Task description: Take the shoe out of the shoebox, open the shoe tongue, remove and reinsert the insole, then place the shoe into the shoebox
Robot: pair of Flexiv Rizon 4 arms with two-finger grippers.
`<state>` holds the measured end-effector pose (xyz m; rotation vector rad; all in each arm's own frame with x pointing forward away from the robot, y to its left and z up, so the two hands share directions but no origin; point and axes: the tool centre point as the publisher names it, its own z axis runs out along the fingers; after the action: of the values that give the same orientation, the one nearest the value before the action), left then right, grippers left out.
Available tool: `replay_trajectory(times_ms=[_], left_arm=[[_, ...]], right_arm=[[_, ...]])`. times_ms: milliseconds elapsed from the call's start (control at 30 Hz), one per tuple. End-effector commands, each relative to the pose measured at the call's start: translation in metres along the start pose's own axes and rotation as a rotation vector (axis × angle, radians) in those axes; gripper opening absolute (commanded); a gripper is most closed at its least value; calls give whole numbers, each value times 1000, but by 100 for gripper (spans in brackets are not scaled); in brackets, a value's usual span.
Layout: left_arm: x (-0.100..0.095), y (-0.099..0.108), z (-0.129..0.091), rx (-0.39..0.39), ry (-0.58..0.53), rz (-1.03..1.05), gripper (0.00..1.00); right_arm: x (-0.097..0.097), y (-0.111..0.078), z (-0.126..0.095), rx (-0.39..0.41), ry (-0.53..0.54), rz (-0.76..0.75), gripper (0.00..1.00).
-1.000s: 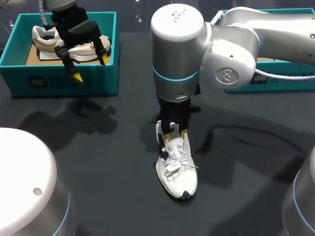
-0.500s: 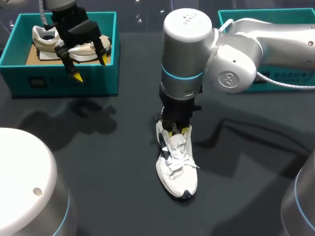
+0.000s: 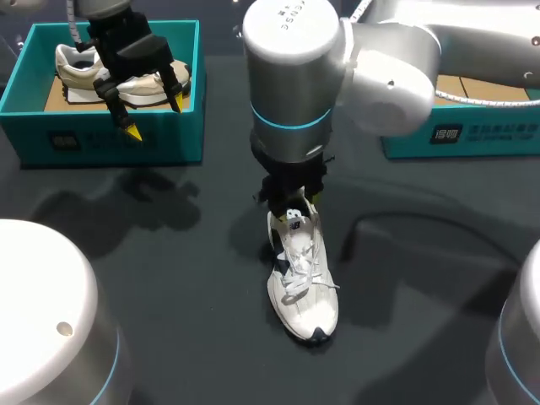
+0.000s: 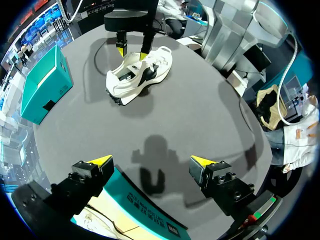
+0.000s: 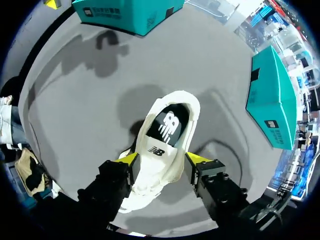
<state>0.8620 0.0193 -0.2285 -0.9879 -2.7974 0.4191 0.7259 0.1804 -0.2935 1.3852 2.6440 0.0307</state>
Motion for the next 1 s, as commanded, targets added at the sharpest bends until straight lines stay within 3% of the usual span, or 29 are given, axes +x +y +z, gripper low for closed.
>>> replay_trajectory(times_ms=[33, 367, 600, 733, 767, 1000], left_arm=[[0, 0, 0, -1, 0, 0, 100], [0, 0, 0, -1, 0, 0, 100], [0, 0, 0, -1, 0, 0, 100], [0, 0, 0, -1, 0, 0, 100], [0, 0, 0, -1, 0, 0, 100], [0, 0, 0, -1, 0, 0, 100]], right_arm=[[-2, -11, -26, -188, 78, -393, 100], [-2, -11, -26, -188, 78, -393, 100], [-2, 19, -33, -204, 23, -601, 100], [-5, 38, -32, -145, 9, -824, 100], [-4, 40, -31, -85, -13, -834, 100], [-4, 40, -31, -85, -13, -834, 100]])
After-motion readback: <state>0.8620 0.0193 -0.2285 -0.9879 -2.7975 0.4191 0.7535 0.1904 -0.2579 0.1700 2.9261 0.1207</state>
